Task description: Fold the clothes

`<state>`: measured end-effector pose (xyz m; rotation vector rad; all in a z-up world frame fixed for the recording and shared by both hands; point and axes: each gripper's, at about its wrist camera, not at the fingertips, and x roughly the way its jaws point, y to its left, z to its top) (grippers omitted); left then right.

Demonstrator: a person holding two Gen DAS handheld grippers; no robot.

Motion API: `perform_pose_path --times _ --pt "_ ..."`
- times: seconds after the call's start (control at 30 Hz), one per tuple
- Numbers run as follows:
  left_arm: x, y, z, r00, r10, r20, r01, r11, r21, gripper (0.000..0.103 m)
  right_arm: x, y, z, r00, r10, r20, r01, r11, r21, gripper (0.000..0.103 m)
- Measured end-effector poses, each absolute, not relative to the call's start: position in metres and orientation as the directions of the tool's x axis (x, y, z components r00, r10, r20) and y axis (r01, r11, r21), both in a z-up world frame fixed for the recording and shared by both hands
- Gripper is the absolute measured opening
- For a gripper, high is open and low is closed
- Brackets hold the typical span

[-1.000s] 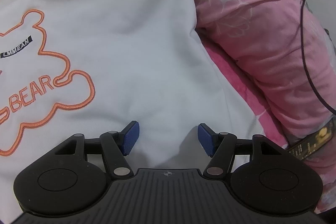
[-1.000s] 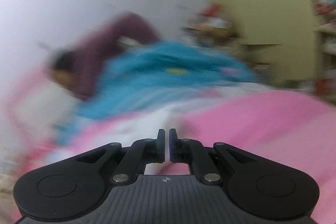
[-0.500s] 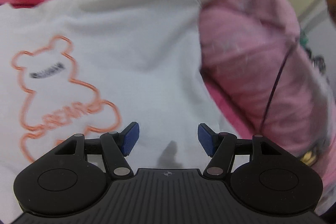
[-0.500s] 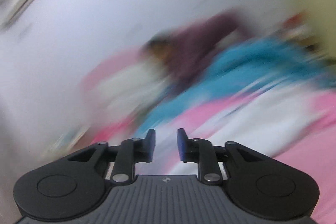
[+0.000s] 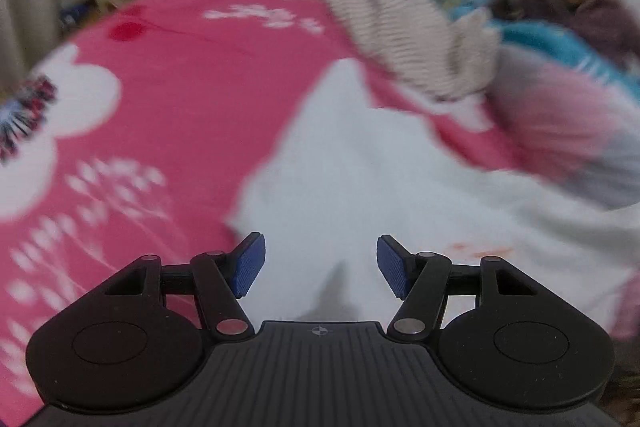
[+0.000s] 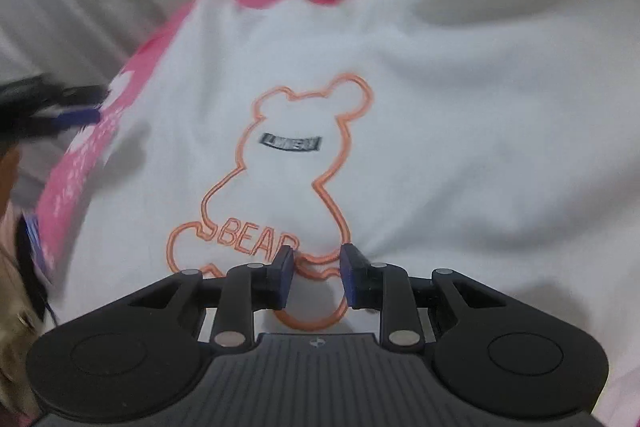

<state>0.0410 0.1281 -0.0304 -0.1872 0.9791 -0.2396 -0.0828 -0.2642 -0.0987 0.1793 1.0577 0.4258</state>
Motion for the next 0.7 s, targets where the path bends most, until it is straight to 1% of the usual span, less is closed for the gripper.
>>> perform_pose_path --times 0.07,0.17,0.2,0.23,0.27,0.3,0.33,0.37,0.4,0.43,0.53,0.6,0.67,0.7 --pt "0.054 0.118 -0.043 0.498 -0.23 -0.836 0.176 0.971 -0.162 0.062 -0.084 -0.264 -0.097 0.423 0.426 -0.8 -0.263 0.902 0.341 0.028" --pt "0.062 0.105 -0.056 0.497 -0.205 -0.843 0.226 0.969 -0.102 0.061 -0.08 -0.272 -0.101 0.435 0.449 -0.781 -0.244 0.893 0.377 0.028" --pt "0.063 0.103 -0.058 0.504 -0.193 -0.842 0.219 0.971 -0.092 0.055 -0.079 -0.274 -0.102 0.439 0.456 -0.774 -0.238 0.89 0.389 0.027" --pt "0.063 0.104 -0.06 0.513 -0.18 -0.839 0.198 0.976 -0.088 0.045 -0.077 -0.277 -0.103 0.443 0.463 -0.768 -0.232 0.886 0.401 0.027" --pt "0.063 0.105 -0.06 0.525 -0.165 -0.835 0.169 0.982 -0.087 0.041 -0.076 -0.279 -0.104 0.447 0.47 -0.761 -0.226 0.882 0.413 0.027" --pt "0.059 0.103 -0.06 0.542 -0.155 -0.826 0.155 0.984 -0.083 0.031 -0.075 -0.282 -0.105 0.451 0.477 -0.754 -0.22 0.878 0.424 0.027" --pt "0.052 0.098 -0.059 0.562 -0.149 -0.813 0.151 0.986 -0.076 0.019 -0.074 -0.283 -0.106 0.455 0.482 -0.749 -0.216 0.876 0.432 0.027" --pt "0.044 0.091 -0.055 0.587 -0.142 -0.797 0.163 0.985 -0.055 0.014 -0.073 -0.283 -0.108 0.458 0.483 -0.746 -0.216 0.875 0.434 0.027" --pt "0.033 0.079 -0.049 0.619 -0.138 -0.774 0.193 0.981 -0.02 0.012 -0.073 -0.283 -0.109 0.462 0.484 -0.743 -0.216 0.874 0.435 0.027" --pt "0.023 0.069 -0.042 0.648 -0.146 -0.747 0.226 0.974 0.006 0.012 -0.072 -0.283 -0.11 0.464 0.485 -0.741 -0.216 0.873 0.436 0.027" --pt "-0.005 0.037 -0.027 0.687 -0.246 -0.684 0.354 0.935 0.019 0.012 -0.07 -0.281 -0.113 0.467 0.488 -0.737 -0.225 0.872 0.435 0.027" --pt "-0.022 0.013 -0.025 0.671 -0.314 -0.672 0.447 0.894 0.028 0.012 -0.068 -0.281 -0.115 0.47 0.491 -0.733 -0.225 0.87 0.439 0.027" --pt "-0.034 -0.002 -0.031 0.652 -0.341 -0.677 0.512 0.857 0.061 0.015 -0.068 -0.282 -0.116 0.474 0.494 -0.729 -0.222 0.868 0.444 0.027" --pt "-0.039 -0.009 -0.034 0.643 -0.349 -0.682 0.539 0.838 0.08 0.019 -0.068 -0.282 -0.116 0.476 0.494 -0.727 -0.22 0.868 0.446 0.027"
